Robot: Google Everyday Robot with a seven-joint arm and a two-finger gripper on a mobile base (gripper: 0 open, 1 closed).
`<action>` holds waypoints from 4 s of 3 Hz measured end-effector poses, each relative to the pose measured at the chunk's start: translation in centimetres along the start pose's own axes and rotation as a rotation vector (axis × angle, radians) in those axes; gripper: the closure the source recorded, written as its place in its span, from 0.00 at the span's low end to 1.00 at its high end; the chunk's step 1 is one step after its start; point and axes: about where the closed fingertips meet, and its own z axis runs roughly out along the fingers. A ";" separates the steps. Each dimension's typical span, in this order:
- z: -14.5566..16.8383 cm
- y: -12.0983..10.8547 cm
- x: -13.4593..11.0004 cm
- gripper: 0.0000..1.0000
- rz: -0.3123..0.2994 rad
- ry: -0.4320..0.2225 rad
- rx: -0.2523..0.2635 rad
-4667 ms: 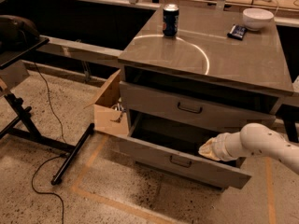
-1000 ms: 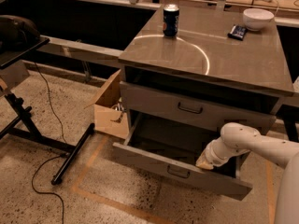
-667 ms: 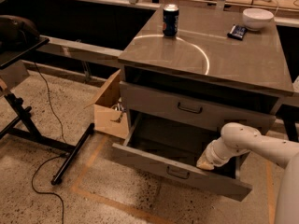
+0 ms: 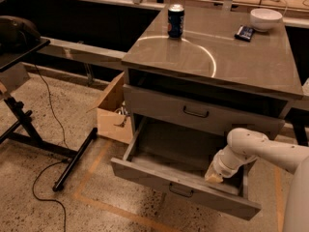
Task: Open middle drawer
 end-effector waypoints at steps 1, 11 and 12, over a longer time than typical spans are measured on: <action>-1.2 2.5 0.6 1.00 -0.020 0.018 -0.027; 1.7 2.8 0.3 1.00 -0.079 0.057 -0.023; 2.0 4.6 1.4 1.00 -0.054 0.092 -0.077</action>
Offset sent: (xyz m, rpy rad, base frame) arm -0.0901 -0.0244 0.0548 -0.0309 -0.0089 0.1029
